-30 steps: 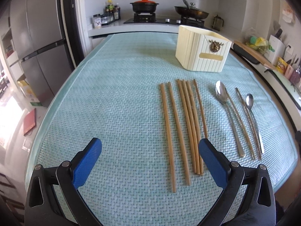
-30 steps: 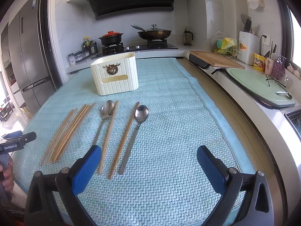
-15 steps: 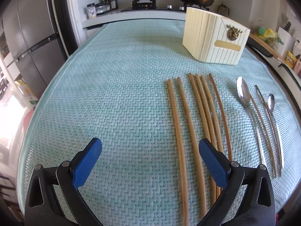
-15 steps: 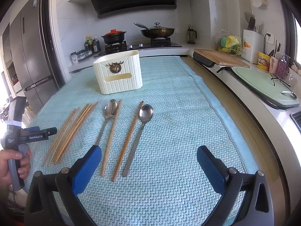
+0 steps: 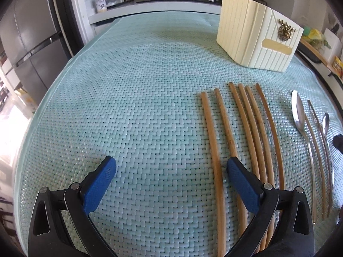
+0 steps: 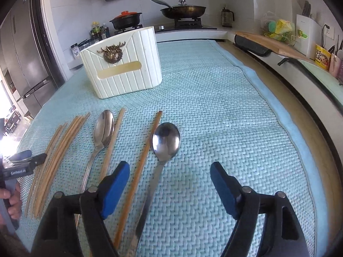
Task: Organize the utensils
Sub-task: 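Lower the right gripper onto a steel spoon and close it while the left gripper approaches the chopsticks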
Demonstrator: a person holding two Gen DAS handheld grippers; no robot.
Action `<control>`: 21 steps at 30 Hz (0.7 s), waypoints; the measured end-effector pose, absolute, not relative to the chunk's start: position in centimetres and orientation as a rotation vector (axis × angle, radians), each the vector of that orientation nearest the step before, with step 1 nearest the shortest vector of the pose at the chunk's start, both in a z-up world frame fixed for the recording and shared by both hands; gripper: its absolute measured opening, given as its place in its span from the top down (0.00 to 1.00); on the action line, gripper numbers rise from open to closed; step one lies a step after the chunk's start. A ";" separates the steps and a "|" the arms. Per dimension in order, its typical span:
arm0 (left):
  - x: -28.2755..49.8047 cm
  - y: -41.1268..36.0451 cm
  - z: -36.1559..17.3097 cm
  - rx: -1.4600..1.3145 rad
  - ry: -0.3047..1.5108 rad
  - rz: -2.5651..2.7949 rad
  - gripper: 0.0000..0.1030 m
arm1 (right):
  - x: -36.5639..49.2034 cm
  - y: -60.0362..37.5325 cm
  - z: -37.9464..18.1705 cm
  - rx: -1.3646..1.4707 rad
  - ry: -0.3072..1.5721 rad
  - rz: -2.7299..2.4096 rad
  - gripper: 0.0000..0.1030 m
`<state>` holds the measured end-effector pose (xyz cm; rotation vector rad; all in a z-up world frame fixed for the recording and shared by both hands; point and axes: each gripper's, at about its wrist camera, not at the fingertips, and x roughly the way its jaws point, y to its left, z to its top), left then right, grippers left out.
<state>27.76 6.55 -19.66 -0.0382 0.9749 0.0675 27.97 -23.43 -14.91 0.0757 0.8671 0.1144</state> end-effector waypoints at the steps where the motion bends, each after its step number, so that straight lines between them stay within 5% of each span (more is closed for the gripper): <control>1: 28.0 6.5 -19.6 -0.036 0.977 0.062 0.00 | 28.6 -23.2 -15.3 0.071 0.882 0.105 0.29; 7: 29.3 6.3 -19.6 -0.022 1.000 0.036 0.00 | 30.9 -22.8 -15.9 0.054 0.912 0.041 0.52; 17: 30.9 5.6 -19.3 -0.020 1.021 0.019 0.02 | 32.2 -21.5 -16.0 0.011 0.919 0.022 0.50; 21: 30.3 4.6 -18.9 -0.005 0.995 -0.004 0.21 | 32.7 -21.0 -16.0 -0.025 0.911 0.013 0.64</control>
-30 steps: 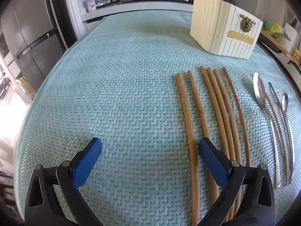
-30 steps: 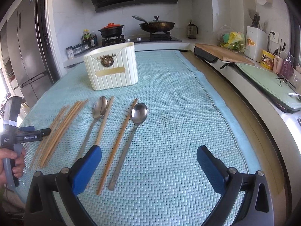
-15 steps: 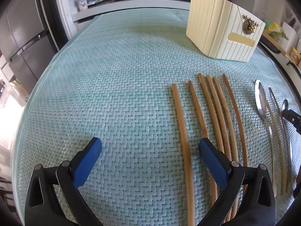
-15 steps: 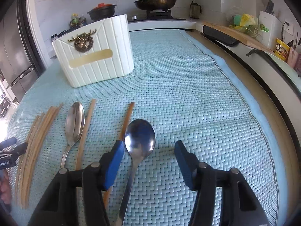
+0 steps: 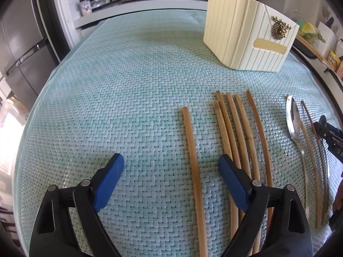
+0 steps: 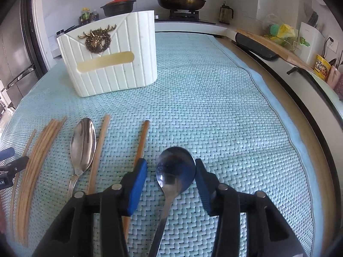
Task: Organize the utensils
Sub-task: 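Close the left gripper on one wooden chopstick while the right gripper lifts the spoon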
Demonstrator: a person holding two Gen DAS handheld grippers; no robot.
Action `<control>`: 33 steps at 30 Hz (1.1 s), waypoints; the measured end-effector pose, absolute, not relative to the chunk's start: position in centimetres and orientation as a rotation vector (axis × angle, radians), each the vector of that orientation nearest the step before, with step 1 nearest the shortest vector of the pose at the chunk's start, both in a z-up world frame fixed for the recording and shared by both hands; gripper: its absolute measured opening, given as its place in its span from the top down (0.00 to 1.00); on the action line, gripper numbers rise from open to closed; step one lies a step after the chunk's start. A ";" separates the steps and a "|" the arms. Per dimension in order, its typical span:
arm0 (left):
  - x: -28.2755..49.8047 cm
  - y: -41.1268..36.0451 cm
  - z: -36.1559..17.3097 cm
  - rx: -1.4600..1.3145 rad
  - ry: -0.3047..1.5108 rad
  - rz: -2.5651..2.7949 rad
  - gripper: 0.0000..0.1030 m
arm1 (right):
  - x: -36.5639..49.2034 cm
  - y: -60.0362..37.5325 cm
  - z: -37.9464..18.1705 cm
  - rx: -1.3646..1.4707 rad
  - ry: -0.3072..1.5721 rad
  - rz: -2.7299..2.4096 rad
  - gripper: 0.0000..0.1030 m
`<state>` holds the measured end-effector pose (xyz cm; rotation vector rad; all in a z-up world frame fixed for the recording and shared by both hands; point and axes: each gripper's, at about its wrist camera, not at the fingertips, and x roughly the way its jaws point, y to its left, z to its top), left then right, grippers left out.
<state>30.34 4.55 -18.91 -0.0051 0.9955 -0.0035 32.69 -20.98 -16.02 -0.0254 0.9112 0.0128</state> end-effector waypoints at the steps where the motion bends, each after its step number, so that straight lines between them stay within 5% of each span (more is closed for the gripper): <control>1: 30.1 4.1 -18.8 0.002 0.987 -0.016 0.35 | 32.8 -21.0 -16.0 -0.021 0.908 0.012 0.66; 2: 30.0 3.9 -18.6 0.009 0.979 -0.026 0.43 | 32.8 -21.1 -16.0 -0.010 0.907 0.021 0.66; 4: 29.8 3.7 -18.4 0.005 0.967 -0.055 0.83 | 32.9 -21.4 -15.9 0.007 0.902 0.034 0.66; 5: 29.9 3.8 -18.4 -0.005 0.967 -0.068 0.93 | 32.9 -21.6 -15.9 0.021 0.900 0.047 0.66; 33: 22.3 7.7 -3.2 -0.243 0.559 -0.200 0.96 | 23.2 -21.9 -1.1 0.011 0.576 0.320 0.66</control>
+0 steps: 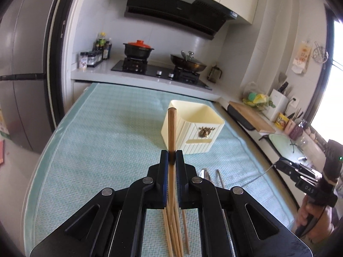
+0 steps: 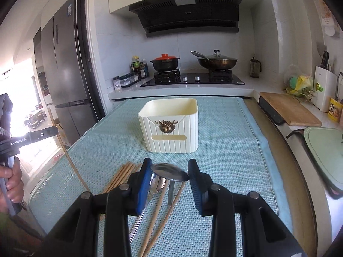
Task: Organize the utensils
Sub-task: 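Carry the chopstick in the left gripper and the spoon in the right gripper over the cream holder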
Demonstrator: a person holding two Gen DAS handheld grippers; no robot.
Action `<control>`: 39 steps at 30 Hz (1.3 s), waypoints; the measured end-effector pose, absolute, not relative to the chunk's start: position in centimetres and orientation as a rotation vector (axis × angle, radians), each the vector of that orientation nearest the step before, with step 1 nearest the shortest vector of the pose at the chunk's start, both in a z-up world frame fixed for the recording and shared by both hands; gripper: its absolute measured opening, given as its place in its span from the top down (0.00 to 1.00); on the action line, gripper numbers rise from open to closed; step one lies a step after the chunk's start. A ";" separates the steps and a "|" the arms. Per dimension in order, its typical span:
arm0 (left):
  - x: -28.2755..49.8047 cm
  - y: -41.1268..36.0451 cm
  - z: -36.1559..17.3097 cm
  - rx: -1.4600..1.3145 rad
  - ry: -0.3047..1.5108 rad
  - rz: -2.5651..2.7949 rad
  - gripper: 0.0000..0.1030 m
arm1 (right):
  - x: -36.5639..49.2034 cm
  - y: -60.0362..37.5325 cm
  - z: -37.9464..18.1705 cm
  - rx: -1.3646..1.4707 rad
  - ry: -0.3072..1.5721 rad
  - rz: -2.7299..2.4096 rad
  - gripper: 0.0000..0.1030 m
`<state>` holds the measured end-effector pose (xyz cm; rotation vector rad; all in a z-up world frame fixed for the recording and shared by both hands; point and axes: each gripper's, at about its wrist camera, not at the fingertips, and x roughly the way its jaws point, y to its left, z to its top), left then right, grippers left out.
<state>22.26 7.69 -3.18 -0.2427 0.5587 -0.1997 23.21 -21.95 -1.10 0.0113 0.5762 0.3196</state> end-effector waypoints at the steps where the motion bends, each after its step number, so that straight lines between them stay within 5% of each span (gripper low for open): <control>1: 22.2 7.6 -3.0 -0.238 0.552 -0.200 0.96 | 23.2 -21.9 -0.8 0.008 0.569 0.319 0.66; 21: 25.9 7.2 1.4 -0.231 0.516 -0.249 0.96 | 26.0 -21.9 3.1 -0.018 0.525 0.329 0.67; 33: 36.7 3.6 8.8 -0.188 0.460 -0.284 0.96 | 38.1 -20.6 11.6 -0.005 0.420 0.353 0.67; 39: 44.0 1.5 6.7 -0.167 0.500 -0.259 0.96 | 46.2 -19.6 9.4 0.048 0.463 0.387 0.67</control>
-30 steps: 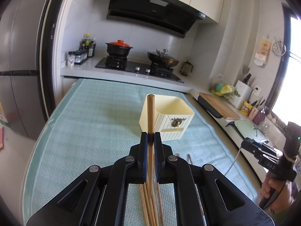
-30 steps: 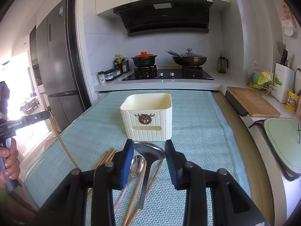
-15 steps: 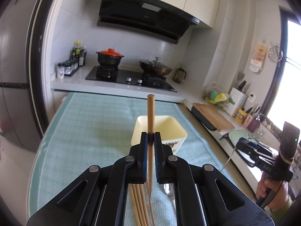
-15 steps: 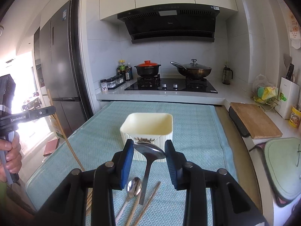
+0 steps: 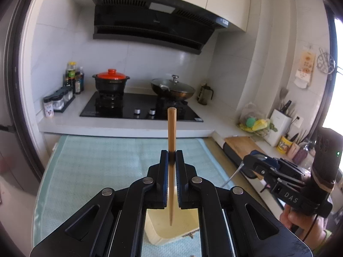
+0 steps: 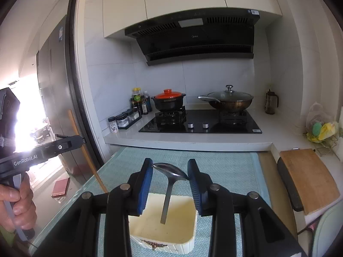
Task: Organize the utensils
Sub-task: 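Carry the chopstick in the left gripper and the spoon in the right gripper over the cream holder, then open the left gripper to drop the chopstick into the holder while the right gripper releases the spoon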
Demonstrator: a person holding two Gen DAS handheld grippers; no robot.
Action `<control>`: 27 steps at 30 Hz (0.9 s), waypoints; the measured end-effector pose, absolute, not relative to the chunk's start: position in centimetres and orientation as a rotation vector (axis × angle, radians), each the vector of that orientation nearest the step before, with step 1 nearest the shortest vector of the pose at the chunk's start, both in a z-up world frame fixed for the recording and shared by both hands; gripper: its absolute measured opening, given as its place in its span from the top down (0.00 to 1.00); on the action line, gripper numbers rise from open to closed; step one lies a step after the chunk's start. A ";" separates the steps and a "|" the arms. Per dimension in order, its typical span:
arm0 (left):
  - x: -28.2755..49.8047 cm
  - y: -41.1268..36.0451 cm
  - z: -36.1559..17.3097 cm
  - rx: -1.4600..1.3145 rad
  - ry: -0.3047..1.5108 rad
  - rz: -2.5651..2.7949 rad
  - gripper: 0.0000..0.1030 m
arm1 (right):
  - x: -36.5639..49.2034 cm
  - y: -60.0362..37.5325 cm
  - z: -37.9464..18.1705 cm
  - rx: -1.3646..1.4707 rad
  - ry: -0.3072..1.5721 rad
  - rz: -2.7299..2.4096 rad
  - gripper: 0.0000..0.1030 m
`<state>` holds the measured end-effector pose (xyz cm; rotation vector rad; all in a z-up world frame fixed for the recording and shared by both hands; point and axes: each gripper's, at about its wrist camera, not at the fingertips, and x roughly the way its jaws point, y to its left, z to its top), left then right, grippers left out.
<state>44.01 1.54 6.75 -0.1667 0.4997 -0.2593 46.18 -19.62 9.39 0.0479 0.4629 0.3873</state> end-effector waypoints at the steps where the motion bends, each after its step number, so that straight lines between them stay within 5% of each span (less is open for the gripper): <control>1: 45.1 1.2 5.9 -0.165 0.518 -0.256 0.96 | 47.5 -19.4 8.3 0.051 0.484 0.396 0.67; 9: 51.1 0.4 -1.5 -0.183 0.694 -0.220 0.96 | 55.6 -19.1 0.1 0.052 0.708 0.390 0.72; 16: 53.1 -0.5 -3.9 -0.132 0.765 -0.180 0.94 | 56.0 -19.9 0.2 0.061 0.685 0.395 0.72; 17: 53.3 -0.6 -4.1 -0.127 0.777 -0.170 0.91 | 55.4 -20.0 0.6 0.063 0.670 0.398 0.72; 19: 53.3 -0.5 -4.2 -0.133 0.792 -0.158 0.59 | 54.5 -20.1 1.4 0.065 0.657 0.409 0.68; 20: 52.9 -0.4 -4.0 -0.138 0.783 -0.149 0.53 | 53.8 -20.1 1.8 0.066 0.651 0.410 0.64; 27: 46.3 0.9 -0.5 -0.116 0.743 -0.158 0.43 | 45.9 -21.8 4.7 0.034 0.585 0.385 0.53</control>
